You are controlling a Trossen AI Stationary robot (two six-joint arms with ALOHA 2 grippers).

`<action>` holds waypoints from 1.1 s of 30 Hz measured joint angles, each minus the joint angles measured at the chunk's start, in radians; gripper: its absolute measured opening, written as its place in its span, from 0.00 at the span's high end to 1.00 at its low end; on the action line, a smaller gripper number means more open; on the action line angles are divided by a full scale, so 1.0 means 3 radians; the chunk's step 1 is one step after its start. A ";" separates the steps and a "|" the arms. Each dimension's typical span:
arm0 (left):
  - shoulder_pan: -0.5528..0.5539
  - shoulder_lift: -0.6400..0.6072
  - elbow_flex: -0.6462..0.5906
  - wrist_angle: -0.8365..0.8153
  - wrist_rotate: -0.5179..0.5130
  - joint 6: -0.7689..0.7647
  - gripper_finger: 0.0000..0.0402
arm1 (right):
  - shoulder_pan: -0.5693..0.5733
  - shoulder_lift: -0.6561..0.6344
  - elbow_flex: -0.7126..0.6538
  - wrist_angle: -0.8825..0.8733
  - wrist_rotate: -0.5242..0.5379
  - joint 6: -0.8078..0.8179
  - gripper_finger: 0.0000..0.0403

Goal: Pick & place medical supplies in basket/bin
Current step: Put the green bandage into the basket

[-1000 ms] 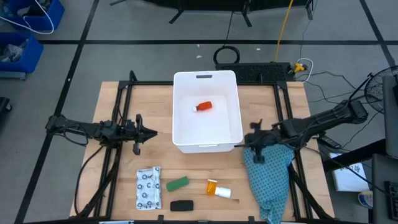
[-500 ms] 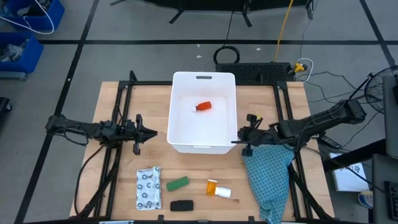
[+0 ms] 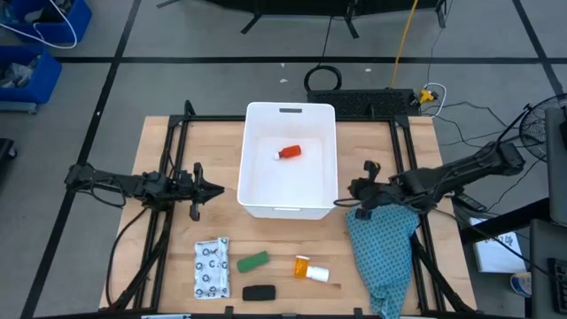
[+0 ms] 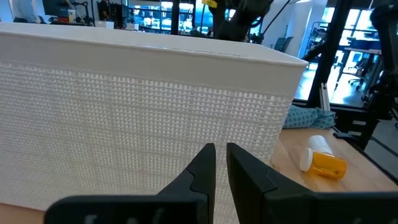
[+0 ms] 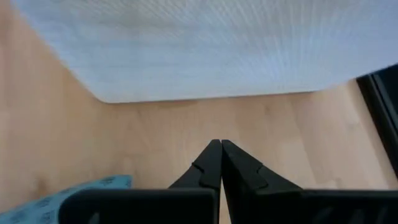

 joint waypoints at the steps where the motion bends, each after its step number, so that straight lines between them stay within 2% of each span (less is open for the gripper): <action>1: 0.0000 -0.0001 0.0000 -0.0001 -0.0001 0.0000 0.90 | 0.0042 -0.0076 0.0000 0.0010 -0.0026 -0.0037 1.00; 7: 0.0000 -0.0001 0.0000 -0.0020 0.0001 -0.0002 0.90 | 0.0336 -0.0624 0.0000 0.0248 -0.0506 -0.0299 1.00; 13: 0.0000 0.0000 0.0000 -0.0095 -0.0001 -0.0004 0.90 | 0.0480 -0.1203 -0.0128 0.0914 -0.0535 -0.0836 1.00; 16: 0.0000 0.0000 0.0000 -0.0106 -0.0001 -0.0013 0.90 | 0.0425 -0.1446 -0.0346 0.1374 -0.0574 -0.1010 1.00; 20: 0.0000 0.0000 0.0000 -0.0104 -0.0002 -0.0013 0.90 | 0.0316 -0.1613 -0.0681 0.1627 -0.0969 -0.1190 1.00; 27: 0.0000 0.0000 0.0000 -0.0108 -0.0002 -0.0012 0.90 | 0.0068 -0.2001 -0.1101 0.2013 -0.1445 -0.1223 1.00; 33: 0.0000 0.0000 0.0004 -0.0151 -0.0002 0.0007 0.90 | -0.0097 -0.2161 -0.1476 0.2559 -0.1498 -0.1426 1.00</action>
